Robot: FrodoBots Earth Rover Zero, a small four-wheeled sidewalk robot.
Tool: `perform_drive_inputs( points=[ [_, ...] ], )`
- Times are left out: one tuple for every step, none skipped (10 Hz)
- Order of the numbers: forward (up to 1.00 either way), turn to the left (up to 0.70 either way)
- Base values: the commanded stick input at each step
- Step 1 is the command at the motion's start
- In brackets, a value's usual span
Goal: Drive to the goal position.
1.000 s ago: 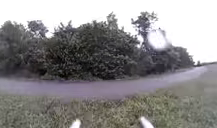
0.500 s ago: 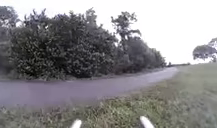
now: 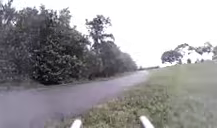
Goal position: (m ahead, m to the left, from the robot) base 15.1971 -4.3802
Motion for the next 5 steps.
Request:
perform_drive_inputs(
  points=[
    [0.7, 0.0],
    [0.7, 0.0],
    [0.7, 0.0],
    [0.7, 0.0],
    [0.7, 0.0]
  ],
)
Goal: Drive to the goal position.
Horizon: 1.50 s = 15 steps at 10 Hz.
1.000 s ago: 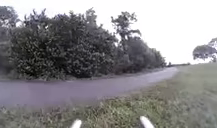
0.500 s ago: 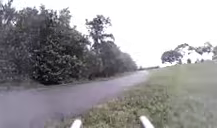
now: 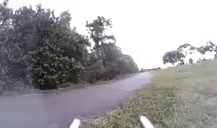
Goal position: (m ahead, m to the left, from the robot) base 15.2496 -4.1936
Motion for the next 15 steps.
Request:
perform_drive_inputs(
  points=[
    [0.7, 0.0],
    [0.7, 0.0],
    [0.7, 0.0],
    [0.7, 0.0],
    [0.7, 0.0],
    [0.7, -0.01],
    [0.7, -0.05],
    [0.7, -0.18],
    [0.7, -0.31],
    [0.7, -0.32],
    [0.7, -0.35],
    [0.7, -0.35],
    [0.7, -0.34],
    [0.7, -0.21],
    [0.7, -0.09]
  ],
)
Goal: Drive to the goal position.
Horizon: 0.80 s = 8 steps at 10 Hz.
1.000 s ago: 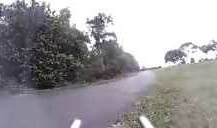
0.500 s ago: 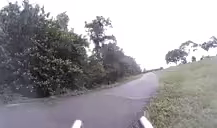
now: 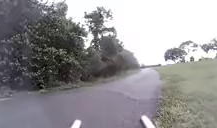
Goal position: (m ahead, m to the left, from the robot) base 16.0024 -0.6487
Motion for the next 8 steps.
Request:
perform_drive_inputs(
  points=[
    [0.7, -0.03],
    [0.7, -0.02],
    [0.7, 0.0],
    [0.7, 0.0],
    [0.7, 0.0],
    [0.7, 0.0],
    [0.7, 0.0],
    [0.7, 0.0]
  ],
)
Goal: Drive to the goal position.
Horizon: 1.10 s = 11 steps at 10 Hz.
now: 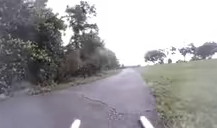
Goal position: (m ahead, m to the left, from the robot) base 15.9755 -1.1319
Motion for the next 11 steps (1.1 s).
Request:
perform_drive_inputs(
  points=[
    [0.7, 0.0],
    [0.7, 0.0],
    [0.7, 0.0],
    [0.7, -0.05],
    [0.7, -0.15],
    [0.7, -0.23],
    [0.7, -0.31],
    [0.7, -0.35],
    [0.7, -0.31],
    [0.7, -0.17],
    [0.7, -0.04]
  ],
)
